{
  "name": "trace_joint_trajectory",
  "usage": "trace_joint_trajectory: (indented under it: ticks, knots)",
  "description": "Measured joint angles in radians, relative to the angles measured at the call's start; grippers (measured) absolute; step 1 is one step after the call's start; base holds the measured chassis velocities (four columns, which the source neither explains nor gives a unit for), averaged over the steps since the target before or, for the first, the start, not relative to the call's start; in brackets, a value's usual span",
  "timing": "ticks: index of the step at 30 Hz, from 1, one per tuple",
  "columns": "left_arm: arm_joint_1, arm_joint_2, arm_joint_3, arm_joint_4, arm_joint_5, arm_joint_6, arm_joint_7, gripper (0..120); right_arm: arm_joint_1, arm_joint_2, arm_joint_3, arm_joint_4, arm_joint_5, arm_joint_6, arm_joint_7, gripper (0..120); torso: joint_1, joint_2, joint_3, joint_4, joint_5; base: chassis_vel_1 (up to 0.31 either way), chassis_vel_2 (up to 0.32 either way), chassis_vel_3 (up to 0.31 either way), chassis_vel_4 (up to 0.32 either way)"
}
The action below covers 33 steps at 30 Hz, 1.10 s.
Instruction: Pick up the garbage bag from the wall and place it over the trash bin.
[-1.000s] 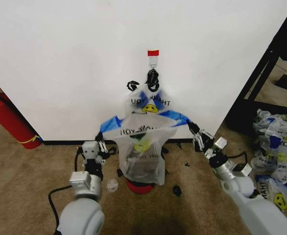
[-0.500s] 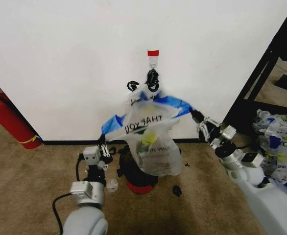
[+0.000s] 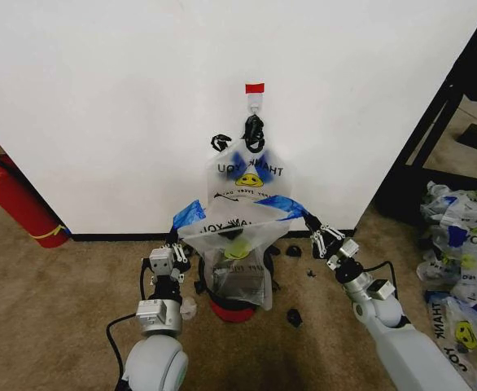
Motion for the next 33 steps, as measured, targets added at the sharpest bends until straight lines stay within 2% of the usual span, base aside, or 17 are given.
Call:
trace_joint_trajectory:
  ticks: [9, 15, 21, 25, 28, 33]
  knots:
    - [-0.07, -0.001, -0.004, 0.059, -0.027, -0.024, 0.014, 0, 0.063, -0.009, -0.027, -0.027, -0.008, -0.016, 0.018, 0, 0.0, 0.0, 0.0, -0.0001, 0.0, 0.0, 0.0, 0.0, 0.0]
    - [-0.078, 0.003, -0.012, 0.085, -0.021, -0.071, 0.032, 0, 0.066, 0.002, -0.029, -0.06, -0.018, -0.004, 0.017, 0, 0.0, 0.0, 0.0, -0.0001, 0.0, 0.0, 0.0, 0.0, 0.0]
    - [-0.046, 0.029, -0.023, 0.109, 0.022, -0.133, 0.04, 0, 0.032, 0.007, -0.03, -0.093, -0.028, 0.018, -0.005, 0, 0.0, 0.0, 0.0, -0.0001, 0.0003, 0.0, 0.0, 0.0, 0.0]
    - [0.018, 0.061, 0.0, 0.132, 0.083, -0.173, 0.029, 0, -0.017, -0.03, -0.049, -0.1, -0.015, 0.018, -0.016, 0, 0.0, 0.0, 0.0, -0.0002, 0.0002, 0.0, 0.0, 0.0, 0.0]
    - [0.053, 0.068, 0.021, 0.151, 0.117, -0.19, 0.021, 0, -0.035, -0.053, -0.053, -0.114, -0.001, 0.018, -0.057, 0, 0.0, 0.0, 0.0, -0.0001, 0.0002, 0.0, 0.0, 0.0, 0.0]
    - [0.109, 0.072, 0.046, 0.19, 0.19, -0.212, 0.016, 0, -0.073, -0.1, -0.055, -0.143, 0.026, -0.017, -0.216, 0, 0.0, 0.0, 0.0, -0.0001, 0.0, 0.0, 0.0, 0.0, 0.0]
